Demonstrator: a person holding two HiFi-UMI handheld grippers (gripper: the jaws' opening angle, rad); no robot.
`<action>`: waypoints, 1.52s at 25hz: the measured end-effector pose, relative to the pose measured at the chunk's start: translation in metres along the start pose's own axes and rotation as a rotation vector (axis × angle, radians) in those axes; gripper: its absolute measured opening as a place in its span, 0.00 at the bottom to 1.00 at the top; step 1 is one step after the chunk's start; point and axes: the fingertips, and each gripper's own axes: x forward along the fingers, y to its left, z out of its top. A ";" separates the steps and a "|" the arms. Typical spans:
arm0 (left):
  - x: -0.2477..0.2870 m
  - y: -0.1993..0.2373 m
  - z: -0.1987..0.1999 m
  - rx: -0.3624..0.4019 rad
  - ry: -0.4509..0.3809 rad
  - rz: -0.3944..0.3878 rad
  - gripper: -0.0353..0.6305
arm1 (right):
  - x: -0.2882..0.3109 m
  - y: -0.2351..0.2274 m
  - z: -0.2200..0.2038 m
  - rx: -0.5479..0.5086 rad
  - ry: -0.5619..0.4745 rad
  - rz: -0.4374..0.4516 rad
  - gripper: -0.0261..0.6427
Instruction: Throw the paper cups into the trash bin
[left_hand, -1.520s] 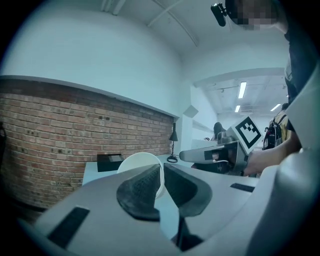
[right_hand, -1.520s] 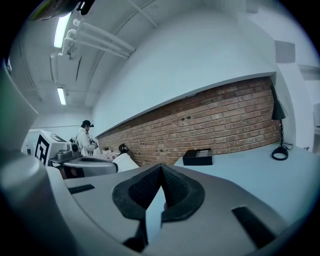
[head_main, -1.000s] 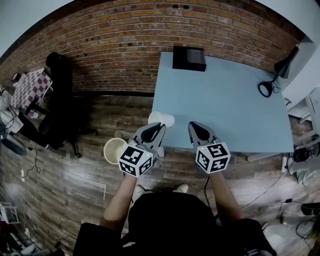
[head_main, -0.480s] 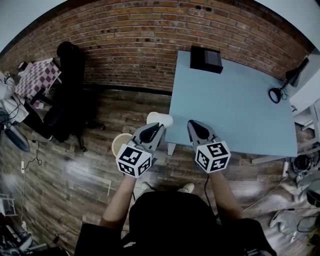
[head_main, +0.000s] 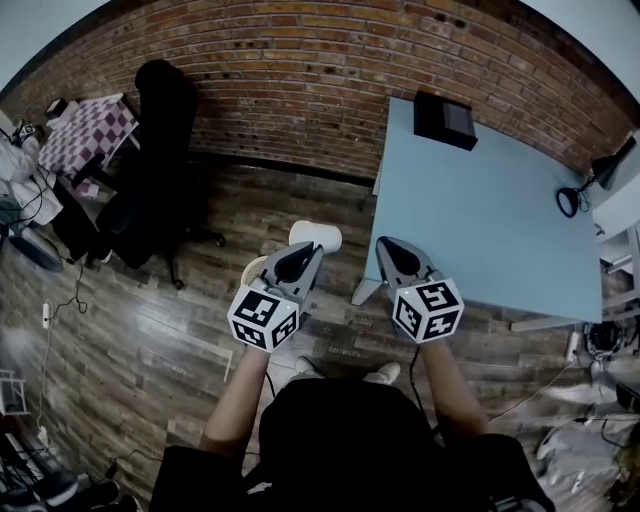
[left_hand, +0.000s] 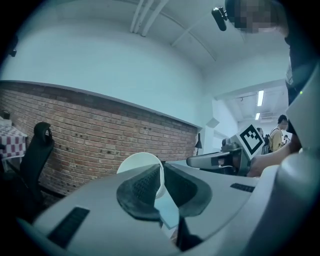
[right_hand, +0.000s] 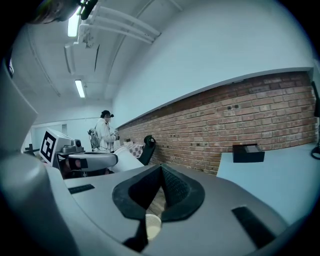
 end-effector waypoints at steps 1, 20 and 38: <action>-0.007 0.006 0.000 -0.001 0.000 0.004 0.10 | 0.005 0.007 0.000 -0.001 0.002 0.006 0.03; -0.104 0.098 -0.024 -0.070 -0.011 0.131 0.10 | 0.077 0.119 -0.008 -0.023 0.022 0.134 0.03; -0.120 0.153 -0.029 -0.127 0.003 0.404 0.10 | 0.156 0.140 0.006 -0.054 0.066 0.373 0.03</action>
